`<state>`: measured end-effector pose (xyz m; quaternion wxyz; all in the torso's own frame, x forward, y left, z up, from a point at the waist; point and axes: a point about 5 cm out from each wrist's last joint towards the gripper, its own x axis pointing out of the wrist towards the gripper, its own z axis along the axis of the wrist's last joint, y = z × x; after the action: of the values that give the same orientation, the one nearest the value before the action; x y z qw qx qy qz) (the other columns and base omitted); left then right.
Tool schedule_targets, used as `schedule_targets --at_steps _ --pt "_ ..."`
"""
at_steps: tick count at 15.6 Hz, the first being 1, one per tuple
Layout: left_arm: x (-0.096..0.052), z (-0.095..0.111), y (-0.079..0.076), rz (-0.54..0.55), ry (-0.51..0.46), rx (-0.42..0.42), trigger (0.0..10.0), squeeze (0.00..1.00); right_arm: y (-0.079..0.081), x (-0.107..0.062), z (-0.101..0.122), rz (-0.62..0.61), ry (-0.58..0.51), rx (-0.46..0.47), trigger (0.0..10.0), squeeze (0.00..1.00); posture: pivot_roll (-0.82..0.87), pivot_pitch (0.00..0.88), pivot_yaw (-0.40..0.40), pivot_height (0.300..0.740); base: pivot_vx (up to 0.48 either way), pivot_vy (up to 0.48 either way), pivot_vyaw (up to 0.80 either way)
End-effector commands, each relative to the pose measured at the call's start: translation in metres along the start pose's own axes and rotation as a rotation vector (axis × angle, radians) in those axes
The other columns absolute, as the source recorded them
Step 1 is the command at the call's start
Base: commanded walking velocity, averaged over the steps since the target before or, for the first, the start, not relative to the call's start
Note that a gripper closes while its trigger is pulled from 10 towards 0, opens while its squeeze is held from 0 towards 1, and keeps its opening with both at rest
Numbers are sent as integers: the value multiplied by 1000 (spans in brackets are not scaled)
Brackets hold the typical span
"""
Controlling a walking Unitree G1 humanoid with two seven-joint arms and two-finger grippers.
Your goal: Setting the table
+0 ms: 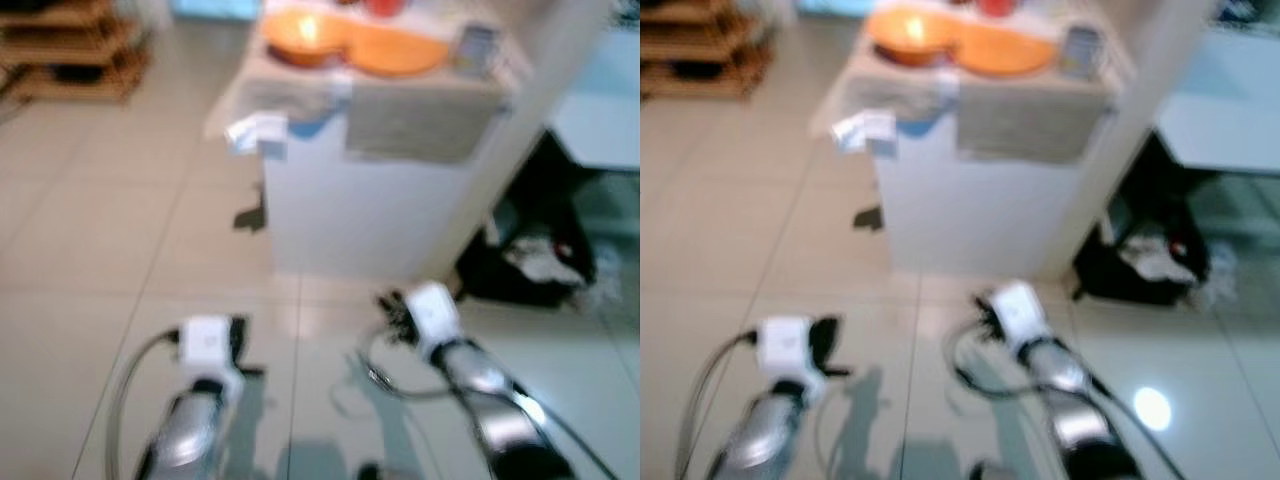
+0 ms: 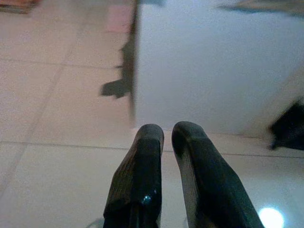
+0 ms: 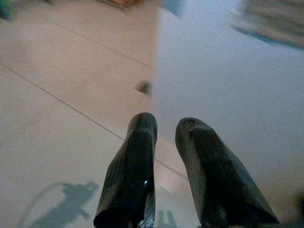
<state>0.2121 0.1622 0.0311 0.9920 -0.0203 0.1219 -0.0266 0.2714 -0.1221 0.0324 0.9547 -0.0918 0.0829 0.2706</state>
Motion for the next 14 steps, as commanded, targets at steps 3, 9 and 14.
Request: schedule_targets --at_steps 3,9,14 --pt "0 -1 -7 -16 -2 -34 10000 0 -5 -7 -7 7 12 5 10000 0 -11 83 -22 740 330 0 0" --pt "3 3 -12 -57 -26 -40 10000 0 -8 -7 -8 -22 12 30 10000 0 -15 75 -23 740 326 0 256" --pt "10 20 -9 -88 -85 -37 10000 0 -8 -7 -8 -19 7 58 10000 0 -20 79 -18 740 313 0 -320"
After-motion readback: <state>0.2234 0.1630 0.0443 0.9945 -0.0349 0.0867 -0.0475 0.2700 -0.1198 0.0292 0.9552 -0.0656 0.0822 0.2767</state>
